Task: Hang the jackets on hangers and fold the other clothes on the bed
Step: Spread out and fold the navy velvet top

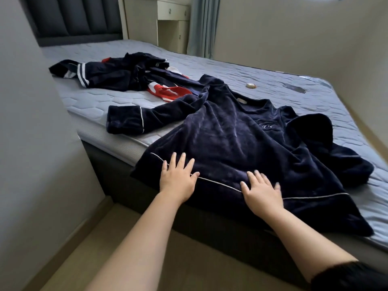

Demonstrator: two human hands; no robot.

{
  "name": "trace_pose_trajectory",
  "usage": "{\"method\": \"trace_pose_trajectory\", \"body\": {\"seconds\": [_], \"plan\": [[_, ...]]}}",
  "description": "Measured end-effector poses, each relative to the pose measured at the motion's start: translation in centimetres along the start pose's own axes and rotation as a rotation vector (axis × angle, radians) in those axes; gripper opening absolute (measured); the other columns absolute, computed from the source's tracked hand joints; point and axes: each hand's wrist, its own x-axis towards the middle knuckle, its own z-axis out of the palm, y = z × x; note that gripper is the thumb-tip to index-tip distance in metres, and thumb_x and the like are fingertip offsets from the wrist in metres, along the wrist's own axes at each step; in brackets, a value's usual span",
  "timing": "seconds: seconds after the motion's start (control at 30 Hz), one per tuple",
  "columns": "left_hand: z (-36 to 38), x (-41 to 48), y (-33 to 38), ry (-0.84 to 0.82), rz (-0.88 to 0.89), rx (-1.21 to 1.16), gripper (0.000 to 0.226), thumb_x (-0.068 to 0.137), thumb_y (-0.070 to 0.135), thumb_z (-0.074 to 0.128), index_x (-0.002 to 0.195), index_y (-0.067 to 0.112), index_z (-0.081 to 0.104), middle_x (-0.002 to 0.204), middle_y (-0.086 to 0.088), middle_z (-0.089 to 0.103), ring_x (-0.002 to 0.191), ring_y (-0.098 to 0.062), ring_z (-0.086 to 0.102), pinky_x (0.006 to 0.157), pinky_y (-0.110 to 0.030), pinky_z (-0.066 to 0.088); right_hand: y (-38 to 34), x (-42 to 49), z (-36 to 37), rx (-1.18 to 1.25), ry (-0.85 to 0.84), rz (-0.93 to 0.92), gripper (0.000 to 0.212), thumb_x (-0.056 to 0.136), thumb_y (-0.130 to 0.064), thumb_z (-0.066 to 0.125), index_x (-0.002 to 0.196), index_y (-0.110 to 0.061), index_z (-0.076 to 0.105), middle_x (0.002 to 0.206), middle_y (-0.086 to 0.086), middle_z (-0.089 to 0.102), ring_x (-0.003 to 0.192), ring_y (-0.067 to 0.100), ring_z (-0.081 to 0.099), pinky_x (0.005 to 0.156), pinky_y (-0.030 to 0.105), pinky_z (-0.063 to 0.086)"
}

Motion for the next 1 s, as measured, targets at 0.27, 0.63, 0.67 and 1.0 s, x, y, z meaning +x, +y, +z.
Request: {"method": "trace_pose_trajectory", "body": {"seconds": [0.27,0.63,0.67,1.0], "plan": [[-0.2,1.5,-1.0,0.147,-0.056,-0.12,0.051,0.099,0.044,0.033,0.146,0.024,0.034,0.152,0.001,0.033,0.14,-0.02,0.026,0.114,-0.036,0.022,-5.7,2.9,-1.4,0.15,0.092,-0.005,0.057,0.099,-0.038,0.034,0.151,-0.018,0.018,0.161,0.006,0.004,0.147,0.025,0.001,0.114,0.056,0.005],[-2.9,5.6,-4.4,-0.071,-0.268,-0.453,0.04,0.091,0.022,0.045,0.129,0.027,0.055,0.125,0.003,0.062,0.117,-0.022,0.054,0.093,-0.032,0.043,-11.4,5.3,0.1,-0.057,-0.34,0.106,0.06,0.099,-0.047,0.022,0.152,-0.032,-0.002,0.161,0.005,-0.009,0.147,0.028,-0.006,0.105,0.07,0.017],[-3.1,5.9,-4.7,-0.115,-0.256,-0.458,0.042,0.09,0.022,0.045,0.13,0.028,0.053,0.125,0.004,0.062,0.118,-0.022,0.053,0.095,-0.033,0.043,-11.6,5.3,-0.1,-0.077,-0.354,0.116,0.06,0.099,-0.046,0.022,0.152,-0.032,-0.002,0.161,0.005,-0.009,0.147,0.028,-0.006,0.104,0.07,0.019],[-6.3,6.5,-5.2,-0.468,0.13,-0.288,0.057,0.089,0.027,0.048,0.145,0.023,0.037,0.144,-0.002,0.046,0.132,-0.024,0.043,0.105,-0.034,0.037,-14.3,4.1,-2.6,-0.27,-0.481,0.233,0.072,0.097,-0.02,0.039,0.153,-0.028,-0.006,0.16,0.014,-0.003,0.144,0.037,0.006,0.103,0.065,0.031]]}}
